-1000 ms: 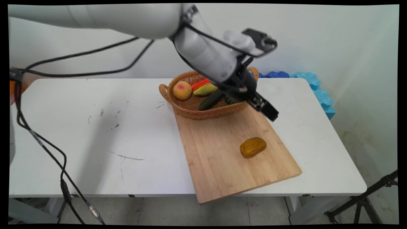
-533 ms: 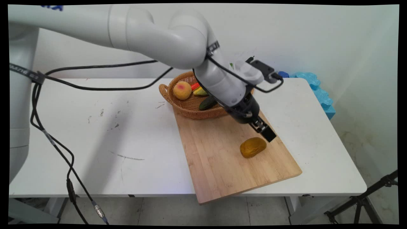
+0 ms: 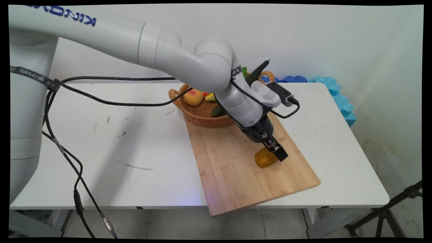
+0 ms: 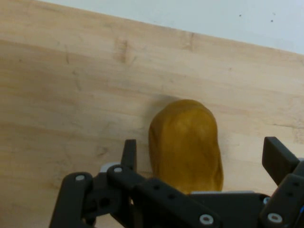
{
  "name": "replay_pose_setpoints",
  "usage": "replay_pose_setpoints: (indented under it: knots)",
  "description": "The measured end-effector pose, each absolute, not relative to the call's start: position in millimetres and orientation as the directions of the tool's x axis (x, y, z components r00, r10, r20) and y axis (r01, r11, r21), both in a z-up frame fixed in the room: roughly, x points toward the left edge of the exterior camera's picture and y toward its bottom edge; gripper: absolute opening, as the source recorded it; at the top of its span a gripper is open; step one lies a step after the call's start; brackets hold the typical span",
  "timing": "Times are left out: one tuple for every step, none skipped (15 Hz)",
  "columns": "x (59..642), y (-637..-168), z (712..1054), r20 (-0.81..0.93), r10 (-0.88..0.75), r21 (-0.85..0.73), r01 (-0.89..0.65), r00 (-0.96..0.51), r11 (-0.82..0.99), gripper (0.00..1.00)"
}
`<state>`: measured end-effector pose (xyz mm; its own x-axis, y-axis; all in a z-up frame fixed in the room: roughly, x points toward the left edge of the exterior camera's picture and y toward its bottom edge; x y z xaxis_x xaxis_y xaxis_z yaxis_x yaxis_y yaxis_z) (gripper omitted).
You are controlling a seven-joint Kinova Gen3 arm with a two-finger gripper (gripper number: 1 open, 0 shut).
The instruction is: Pick up the potato from the cutting board
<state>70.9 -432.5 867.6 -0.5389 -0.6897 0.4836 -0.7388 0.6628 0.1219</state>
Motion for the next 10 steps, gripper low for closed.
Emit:
replay_pose_setpoints:
  knots:
    - [70, -434, 863, 0.481, -0.69, 0.115, -0.741, -0.541, 0.661, 1.0]
    - [69, -435, 859, 0.479, -0.691, 0.111, -0.743, -0.542, 0.66, 1.0]
    - [69, -436, 856, 0.477, -0.691, 0.107, -0.745, -0.542, 0.658, 1.0]
    - [68, -437, 854, 0.476, -0.692, 0.104, -0.746, -0.543, 0.658, 1.0]
    - [68, -437, 852, 0.475, -0.692, 0.101, -0.747, -0.544, 0.657, 1.0]
    - [67, -438, 849, 0.475, -0.692, 0.099, -0.748, -0.544, 0.656, 1.0]
    - [67, -439, 847, 0.476, -0.692, 0.098, -0.749, -0.543, 0.656, 1.0]
    - [67, -439, 846, 0.478, -0.691, 0.098, -0.748, -0.543, 0.656, 0.0]
    - [67, -439, 845, 0.48, -0.689, 0.097, -0.747, -0.544, 0.658, 0.0]
    - [67, -439, 845, 0.482, -0.687, 0.098, -0.745, -0.544, 0.659, 0.0]
